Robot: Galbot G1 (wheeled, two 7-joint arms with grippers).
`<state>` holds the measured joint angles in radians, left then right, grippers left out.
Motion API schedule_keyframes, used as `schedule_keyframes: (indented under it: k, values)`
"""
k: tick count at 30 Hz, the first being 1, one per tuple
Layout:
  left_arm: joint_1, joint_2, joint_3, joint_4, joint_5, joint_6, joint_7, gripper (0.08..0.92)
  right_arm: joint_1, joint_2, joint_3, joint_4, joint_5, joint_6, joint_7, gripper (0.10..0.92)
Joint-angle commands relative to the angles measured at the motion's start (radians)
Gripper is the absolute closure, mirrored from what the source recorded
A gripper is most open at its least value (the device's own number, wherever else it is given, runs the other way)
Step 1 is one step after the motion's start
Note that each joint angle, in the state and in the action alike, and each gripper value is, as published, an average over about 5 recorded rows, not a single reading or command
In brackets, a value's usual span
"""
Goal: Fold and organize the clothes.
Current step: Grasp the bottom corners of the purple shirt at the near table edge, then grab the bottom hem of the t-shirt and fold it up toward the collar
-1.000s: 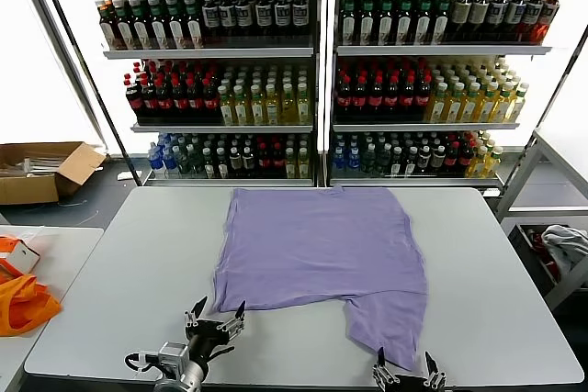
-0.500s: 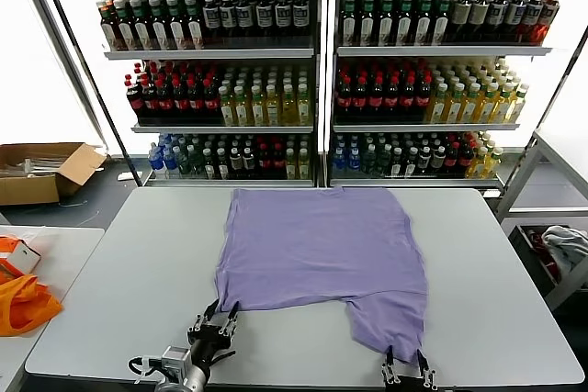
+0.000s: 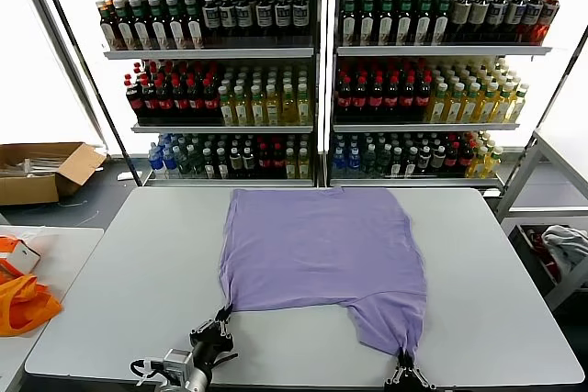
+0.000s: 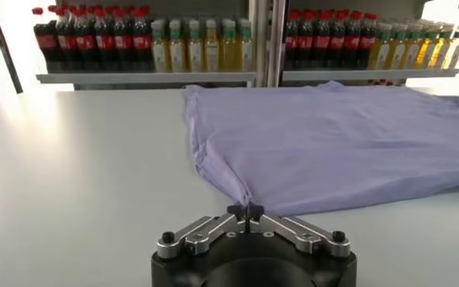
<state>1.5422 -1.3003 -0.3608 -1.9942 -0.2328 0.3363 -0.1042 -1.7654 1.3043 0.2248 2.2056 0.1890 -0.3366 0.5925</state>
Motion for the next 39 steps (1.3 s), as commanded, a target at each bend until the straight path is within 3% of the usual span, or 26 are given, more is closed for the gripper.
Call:
schedule_keyframes:
  k: [1, 15, 30, 39]
  values:
    - [-0.014, -0.028, 0.001, -0.034, 0.010, -0.052, -0.003, 0.916, 0.049, 0.009, 0.006, -0.003, -0.008, 0.042, -0.047, 0.918]
    - [-0.167, -0.051, -0.014, -0.022, -0.038, -0.139, -0.009, 0.916, 0.265, 0.066, 0.034, -0.009, -0.037, 0.048, -0.109, 0.918]
    - [-0.352, -0.030, 0.003, 0.202, -0.083, -0.138, -0.018, 0.916, 0.648, 0.012, 0.061, -0.334, 0.064, 0.021, -0.149, 0.918]
    - [-0.413, -0.025, 0.024, 0.322, -0.099, -0.138, -0.024, 0.916, 0.755, 0.037, 0.044, -0.439, 0.112, 0.006, -0.141, 0.918]
